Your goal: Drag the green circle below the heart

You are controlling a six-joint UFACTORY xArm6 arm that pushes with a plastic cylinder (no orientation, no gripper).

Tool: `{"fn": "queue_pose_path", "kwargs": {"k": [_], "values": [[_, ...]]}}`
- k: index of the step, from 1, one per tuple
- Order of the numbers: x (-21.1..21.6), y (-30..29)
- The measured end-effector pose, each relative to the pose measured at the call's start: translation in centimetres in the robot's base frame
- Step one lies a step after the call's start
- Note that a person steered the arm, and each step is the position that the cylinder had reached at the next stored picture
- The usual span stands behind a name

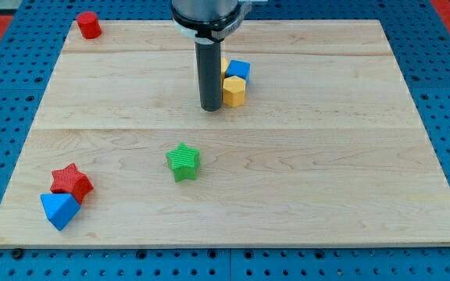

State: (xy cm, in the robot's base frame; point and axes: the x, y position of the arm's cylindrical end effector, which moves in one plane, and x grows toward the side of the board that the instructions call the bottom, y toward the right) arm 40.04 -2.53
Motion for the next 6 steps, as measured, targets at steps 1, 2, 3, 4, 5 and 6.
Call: {"fn": "queue_pose_path", "kwargs": {"k": [1, 2, 3, 4, 5, 6], "values": [[-0.4, -0.1], [-0.9, -0.1], [-0.9, -0.6], [0.4, -6.0], [3.7, -10.0], [8.8, -10.6]]}}
